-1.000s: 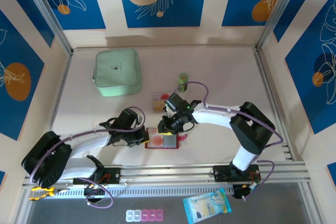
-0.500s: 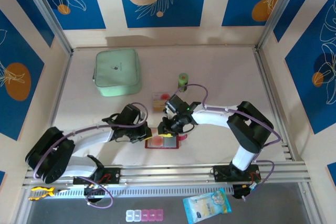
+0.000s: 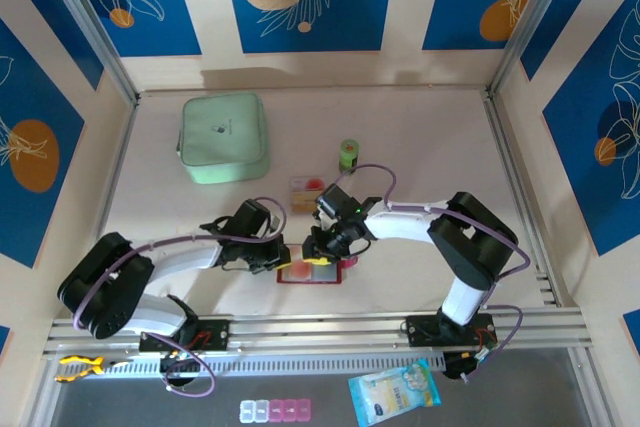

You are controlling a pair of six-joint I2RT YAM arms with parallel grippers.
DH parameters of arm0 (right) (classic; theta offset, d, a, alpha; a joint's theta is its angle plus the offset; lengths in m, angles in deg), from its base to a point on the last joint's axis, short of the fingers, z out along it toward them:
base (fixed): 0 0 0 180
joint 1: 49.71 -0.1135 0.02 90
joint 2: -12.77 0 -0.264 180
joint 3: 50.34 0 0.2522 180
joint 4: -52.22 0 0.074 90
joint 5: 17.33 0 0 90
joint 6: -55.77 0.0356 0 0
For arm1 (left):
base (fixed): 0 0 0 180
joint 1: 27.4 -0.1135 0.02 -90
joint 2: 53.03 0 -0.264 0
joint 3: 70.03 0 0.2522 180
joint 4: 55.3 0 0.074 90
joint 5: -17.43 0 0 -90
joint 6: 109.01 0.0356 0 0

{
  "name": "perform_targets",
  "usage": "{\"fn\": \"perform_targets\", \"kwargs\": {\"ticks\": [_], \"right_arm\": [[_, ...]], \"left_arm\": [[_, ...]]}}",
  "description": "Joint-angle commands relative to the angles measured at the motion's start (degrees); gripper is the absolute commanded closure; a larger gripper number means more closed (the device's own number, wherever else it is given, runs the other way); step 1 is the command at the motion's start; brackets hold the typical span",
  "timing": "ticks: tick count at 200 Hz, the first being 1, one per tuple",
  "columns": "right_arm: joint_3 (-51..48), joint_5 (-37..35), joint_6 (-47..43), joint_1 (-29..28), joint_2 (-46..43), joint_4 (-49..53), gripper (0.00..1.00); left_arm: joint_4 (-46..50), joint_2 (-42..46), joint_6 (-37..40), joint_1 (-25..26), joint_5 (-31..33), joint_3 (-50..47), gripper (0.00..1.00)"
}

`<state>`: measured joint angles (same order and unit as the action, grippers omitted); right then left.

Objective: Take the credit cards out of the card holder

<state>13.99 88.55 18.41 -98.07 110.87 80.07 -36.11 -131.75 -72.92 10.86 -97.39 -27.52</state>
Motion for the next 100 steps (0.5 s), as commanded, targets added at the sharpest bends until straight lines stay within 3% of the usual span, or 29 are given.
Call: {"fn": "perform_targets", "kwargs": {"ticks": [1,100], "right_arm": [[-1.1,1.6,1.1,0.0,1.5,-1.2,0.70],[-0.9,5.6,1.3,-0.8,2.6,-5.4,0.73]], "left_arm": [[3.2,1.7,0.7,-0.2,1.3,-1.9,0.96],[1.5,2.5,-0.7,-0.2,1.7,-4.3,0.96]]}}
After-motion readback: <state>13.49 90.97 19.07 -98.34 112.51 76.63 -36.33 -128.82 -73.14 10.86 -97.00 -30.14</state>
